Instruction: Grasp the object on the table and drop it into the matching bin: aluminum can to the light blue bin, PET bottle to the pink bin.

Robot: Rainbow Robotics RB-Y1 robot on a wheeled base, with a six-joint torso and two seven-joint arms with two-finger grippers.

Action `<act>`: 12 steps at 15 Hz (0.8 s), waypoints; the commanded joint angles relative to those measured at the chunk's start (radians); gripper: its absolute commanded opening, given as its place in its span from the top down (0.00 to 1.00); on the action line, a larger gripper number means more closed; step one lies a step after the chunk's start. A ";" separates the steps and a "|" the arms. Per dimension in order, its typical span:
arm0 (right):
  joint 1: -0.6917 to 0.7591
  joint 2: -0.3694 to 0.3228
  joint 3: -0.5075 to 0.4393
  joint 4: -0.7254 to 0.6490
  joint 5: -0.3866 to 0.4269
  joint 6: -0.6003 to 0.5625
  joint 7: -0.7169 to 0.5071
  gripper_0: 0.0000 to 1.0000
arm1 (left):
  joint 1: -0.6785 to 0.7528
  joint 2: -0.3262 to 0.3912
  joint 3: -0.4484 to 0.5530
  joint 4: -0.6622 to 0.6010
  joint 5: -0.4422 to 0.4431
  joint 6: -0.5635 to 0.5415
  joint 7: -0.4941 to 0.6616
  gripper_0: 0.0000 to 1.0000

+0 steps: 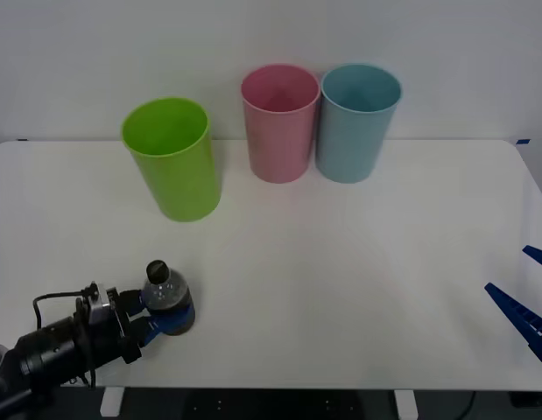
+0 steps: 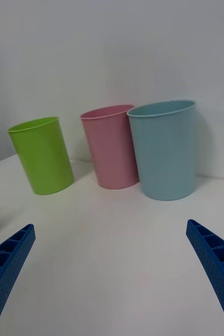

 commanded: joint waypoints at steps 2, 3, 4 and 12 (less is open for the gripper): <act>0.000 0.000 0.000 0.000 0.000 0.000 0.000 0.00 | 0.006 0.000 0.000 -0.119 0.009 0.107 0.111 1.00; 0.000 0.000 0.000 0.000 0.000 0.000 0.000 0.00 | 0.010 -0.001 -0.001 -0.150 0.015 0.130 0.140 1.00; 0.000 0.000 0.000 0.000 0.000 0.000 0.000 0.00 | 0.015 -0.004 -0.001 -0.180 0.024 0.152 0.171 1.00; 0.000 0.000 0.000 0.000 0.000 0.000 0.000 0.00 | 0.026 -0.030 -0.003 -0.411 0.138 0.325 0.381 1.00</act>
